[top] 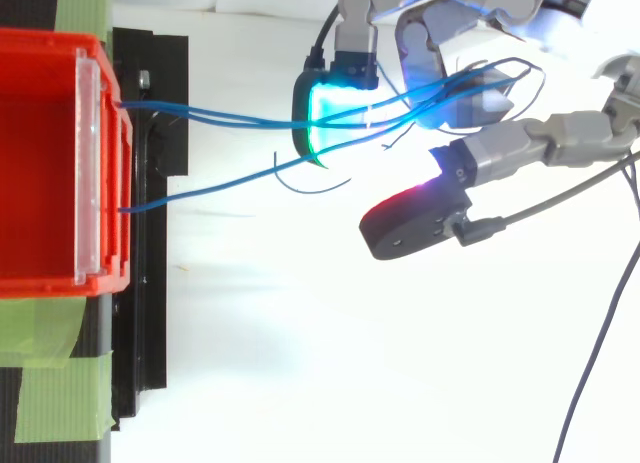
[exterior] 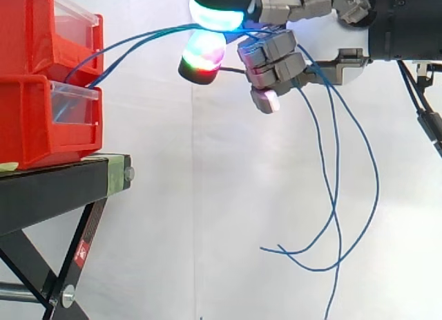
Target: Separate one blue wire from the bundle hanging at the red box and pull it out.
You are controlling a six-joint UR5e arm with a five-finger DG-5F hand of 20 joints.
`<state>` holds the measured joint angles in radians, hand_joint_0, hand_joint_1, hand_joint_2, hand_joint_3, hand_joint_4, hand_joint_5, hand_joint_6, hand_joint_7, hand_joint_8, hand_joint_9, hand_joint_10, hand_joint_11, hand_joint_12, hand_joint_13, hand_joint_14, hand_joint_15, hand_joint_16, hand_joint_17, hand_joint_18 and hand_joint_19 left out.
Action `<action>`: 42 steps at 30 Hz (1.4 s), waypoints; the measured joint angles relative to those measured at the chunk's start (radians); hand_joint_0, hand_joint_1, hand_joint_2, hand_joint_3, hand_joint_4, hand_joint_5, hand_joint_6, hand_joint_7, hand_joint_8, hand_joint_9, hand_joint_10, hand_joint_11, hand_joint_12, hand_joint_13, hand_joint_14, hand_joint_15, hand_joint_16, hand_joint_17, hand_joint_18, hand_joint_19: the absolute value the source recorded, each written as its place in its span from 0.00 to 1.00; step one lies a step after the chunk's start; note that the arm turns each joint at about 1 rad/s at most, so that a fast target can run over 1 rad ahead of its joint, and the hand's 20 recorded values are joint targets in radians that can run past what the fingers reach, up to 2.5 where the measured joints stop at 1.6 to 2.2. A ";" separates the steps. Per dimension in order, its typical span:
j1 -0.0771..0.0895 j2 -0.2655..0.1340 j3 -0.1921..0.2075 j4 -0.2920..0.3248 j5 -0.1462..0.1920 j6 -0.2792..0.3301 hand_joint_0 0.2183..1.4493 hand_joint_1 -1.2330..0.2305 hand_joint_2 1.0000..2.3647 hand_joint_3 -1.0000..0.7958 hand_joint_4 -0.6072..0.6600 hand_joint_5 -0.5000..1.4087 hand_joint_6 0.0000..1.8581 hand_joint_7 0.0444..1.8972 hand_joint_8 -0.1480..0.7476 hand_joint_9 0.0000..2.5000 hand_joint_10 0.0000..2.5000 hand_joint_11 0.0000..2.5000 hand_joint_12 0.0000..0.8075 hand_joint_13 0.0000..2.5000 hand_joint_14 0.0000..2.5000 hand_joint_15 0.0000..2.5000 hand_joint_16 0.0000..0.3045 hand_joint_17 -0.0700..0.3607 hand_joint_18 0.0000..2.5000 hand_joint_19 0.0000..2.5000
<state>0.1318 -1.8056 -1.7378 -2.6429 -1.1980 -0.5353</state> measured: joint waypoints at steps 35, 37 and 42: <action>-0.030 0.000 0.000 0.007 -0.003 -0.010 0.33 0.43 0.01 0.35 0.66 0.18 0.44 0.57 0.47 0.38 0.53 0.58 0.45 0.31 0.76 0.57 0.14 0.39 0.38 0.53; -0.033 0.000 0.000 0.008 -0.004 -0.011 0.33 0.43 0.01 0.35 0.66 0.18 0.44 0.57 0.47 0.38 0.53 0.58 0.45 0.31 0.76 0.57 0.14 0.39 0.38 0.53; -0.041 0.000 0.001 0.014 -0.005 -0.012 0.33 0.43 0.01 0.35 0.66 0.18 0.44 0.57 0.48 0.38 0.53 0.58 0.46 0.31 0.76 0.57 0.15 0.39 0.37 0.53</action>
<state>0.0904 -1.8053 -1.7373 -2.6285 -1.2031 -0.5475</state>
